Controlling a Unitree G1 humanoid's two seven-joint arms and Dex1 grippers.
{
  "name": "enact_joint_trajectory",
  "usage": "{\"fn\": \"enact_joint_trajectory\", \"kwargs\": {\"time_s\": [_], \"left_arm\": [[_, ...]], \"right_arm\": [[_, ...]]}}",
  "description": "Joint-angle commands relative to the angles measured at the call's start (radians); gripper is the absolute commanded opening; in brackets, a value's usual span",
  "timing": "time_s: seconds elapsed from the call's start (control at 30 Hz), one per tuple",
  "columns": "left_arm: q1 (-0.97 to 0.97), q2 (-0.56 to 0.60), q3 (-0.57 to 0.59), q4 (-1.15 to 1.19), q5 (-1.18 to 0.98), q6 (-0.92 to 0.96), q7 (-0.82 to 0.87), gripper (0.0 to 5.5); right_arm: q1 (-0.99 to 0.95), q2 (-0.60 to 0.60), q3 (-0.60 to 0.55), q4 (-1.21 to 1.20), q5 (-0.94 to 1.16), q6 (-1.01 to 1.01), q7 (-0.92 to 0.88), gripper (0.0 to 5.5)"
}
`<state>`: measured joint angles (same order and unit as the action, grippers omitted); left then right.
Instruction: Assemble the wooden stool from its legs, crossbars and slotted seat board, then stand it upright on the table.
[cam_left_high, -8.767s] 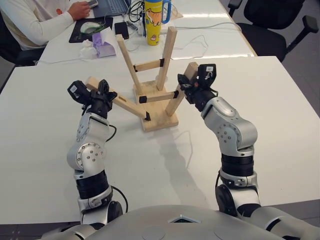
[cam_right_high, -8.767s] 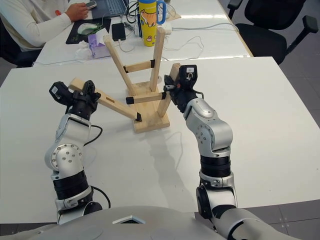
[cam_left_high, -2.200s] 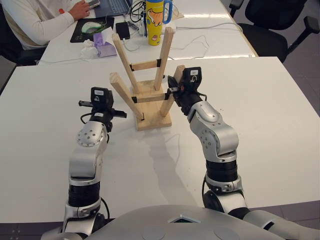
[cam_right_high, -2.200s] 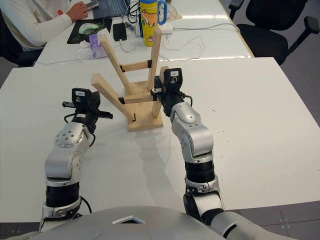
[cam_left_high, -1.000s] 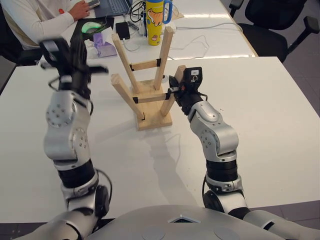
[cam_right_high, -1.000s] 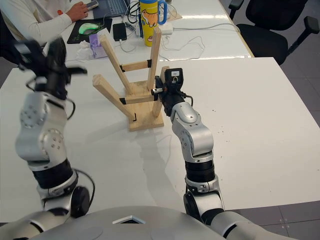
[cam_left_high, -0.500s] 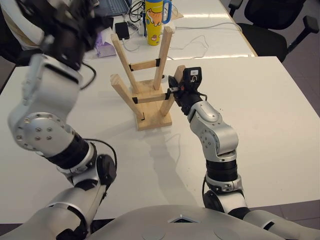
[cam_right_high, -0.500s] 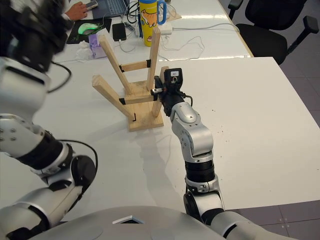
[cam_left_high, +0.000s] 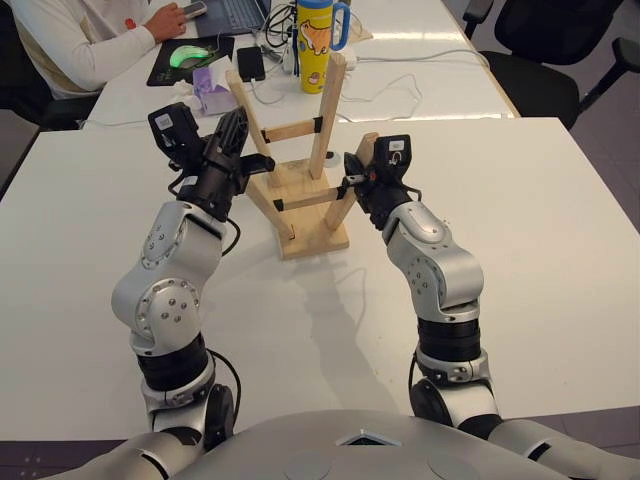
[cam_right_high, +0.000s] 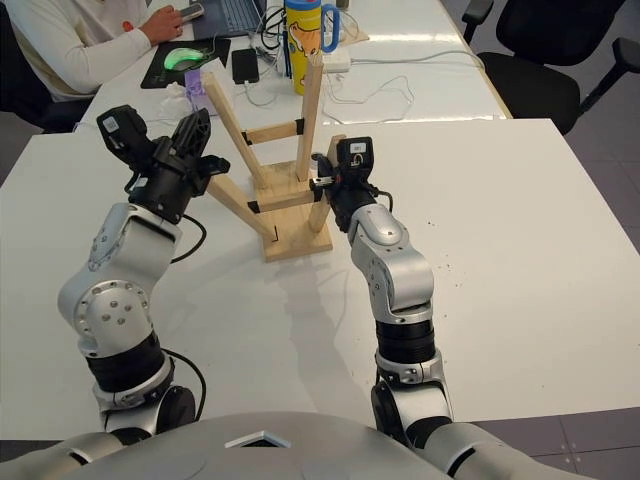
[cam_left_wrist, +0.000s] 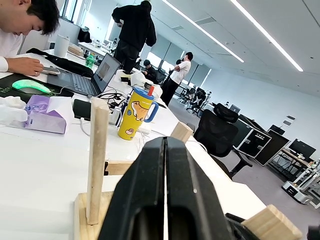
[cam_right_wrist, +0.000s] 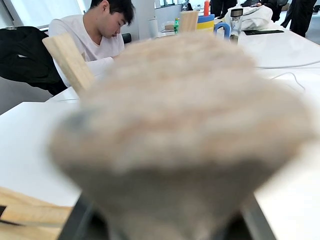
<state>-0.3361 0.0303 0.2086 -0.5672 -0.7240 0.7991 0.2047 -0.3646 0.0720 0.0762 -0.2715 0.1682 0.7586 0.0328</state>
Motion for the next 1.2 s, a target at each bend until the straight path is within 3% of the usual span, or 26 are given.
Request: {"fn": "enact_joint_trajectory", "kwargs": {"time_s": [0.03, 0.17, 0.3, 0.63, 0.73, 1.2], "left_arm": [[-0.170, 0.036, 0.093, -0.013, -0.081, 0.017, 0.061, 0.00], [-0.331, 0.103, 0.175, -0.037, -0.184, 0.036, 0.130, 0.00], [-0.314, 0.140, 0.167, -0.030, -0.216, 0.063, 0.147, 0.00], [0.074, 0.117, -0.119, 0.087, -0.027, 0.106, 0.074, 0.00], [0.104, 0.122, -0.150, 0.112, 0.028, 0.073, 0.043, 0.00], [-0.049, 0.102, -0.029, 0.063, 0.035, -0.067, -0.006, 0.00]], "right_arm": [[0.016, -0.004, 0.016, 0.010, -0.005, 0.022, 0.002, 1.02], [0.016, -0.007, 0.023, 0.008, -0.010, 0.014, 0.001, 1.02], [0.024, -0.014, 0.030, 0.003, -0.016, -0.007, 0.005, 1.02], [0.085, -0.037, 0.010, 0.044, 0.007, -0.086, 0.044, 1.02], [0.111, -0.054, -0.003, 0.069, 0.013, -0.094, 0.061, 1.02], [0.092, -0.070, -0.016, 0.082, 0.022, -0.152, 0.076, 1.02]]}}
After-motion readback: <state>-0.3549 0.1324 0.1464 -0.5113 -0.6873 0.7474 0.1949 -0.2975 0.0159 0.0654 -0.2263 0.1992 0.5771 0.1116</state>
